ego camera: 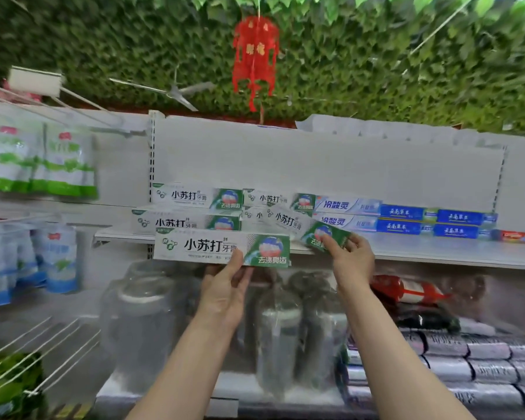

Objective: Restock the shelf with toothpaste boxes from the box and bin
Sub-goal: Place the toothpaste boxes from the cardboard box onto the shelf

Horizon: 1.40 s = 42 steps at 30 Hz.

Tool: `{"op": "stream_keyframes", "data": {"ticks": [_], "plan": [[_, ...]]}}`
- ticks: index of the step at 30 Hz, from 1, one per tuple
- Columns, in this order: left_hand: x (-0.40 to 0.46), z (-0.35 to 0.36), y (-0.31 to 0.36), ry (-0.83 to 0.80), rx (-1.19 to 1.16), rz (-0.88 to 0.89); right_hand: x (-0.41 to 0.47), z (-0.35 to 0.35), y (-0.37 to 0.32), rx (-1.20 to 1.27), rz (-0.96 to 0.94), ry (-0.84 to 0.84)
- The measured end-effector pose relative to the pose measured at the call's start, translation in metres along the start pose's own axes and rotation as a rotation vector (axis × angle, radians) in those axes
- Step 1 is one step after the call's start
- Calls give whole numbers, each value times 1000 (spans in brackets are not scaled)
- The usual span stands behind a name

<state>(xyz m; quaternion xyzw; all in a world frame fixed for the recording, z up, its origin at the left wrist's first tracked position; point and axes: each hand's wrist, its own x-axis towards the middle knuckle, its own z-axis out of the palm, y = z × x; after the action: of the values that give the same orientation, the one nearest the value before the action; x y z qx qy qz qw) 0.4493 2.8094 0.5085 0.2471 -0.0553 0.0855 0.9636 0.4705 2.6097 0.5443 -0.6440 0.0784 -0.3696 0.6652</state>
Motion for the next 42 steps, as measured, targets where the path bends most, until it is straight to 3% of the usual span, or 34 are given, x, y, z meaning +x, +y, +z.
{"op": "stream_keyframes", "data": {"ticks": [3, 7, 10, 12, 17, 19, 23, 26, 35, 42], "plan": [[5, 2, -4, 22, 16, 19, 11, 6, 1, -169, -66, 37], [8, 5, -4, 45, 40, 40, -6, 8, 0, -95, -293, 84], [11, 11, 1, 68, 67, 45, -36, 22, -9, 144, -162, -309], [14, 13, 9, 52, 98, 57, -46, 33, -13, 231, -93, -462], [26, 19, 43, 7, 247, 133, -47, 58, -23, 289, -67, -413], [39, 16, 66, 58, 300, 252, -45, 69, -28, 308, -50, -379], [59, 3, 117, 237, 754, 581, -41, 93, -41, 403, -26, -300], [86, -1, 147, 259, 978, 685, -33, 119, -47, 395, -12, -275], [158, -3, 193, 376, 1496, 528, 0, 190, -43, 132, -27, -322], [186, -7, 210, 338, 1668, 297, 13, 209, -29, -10, 25, -378]]}}
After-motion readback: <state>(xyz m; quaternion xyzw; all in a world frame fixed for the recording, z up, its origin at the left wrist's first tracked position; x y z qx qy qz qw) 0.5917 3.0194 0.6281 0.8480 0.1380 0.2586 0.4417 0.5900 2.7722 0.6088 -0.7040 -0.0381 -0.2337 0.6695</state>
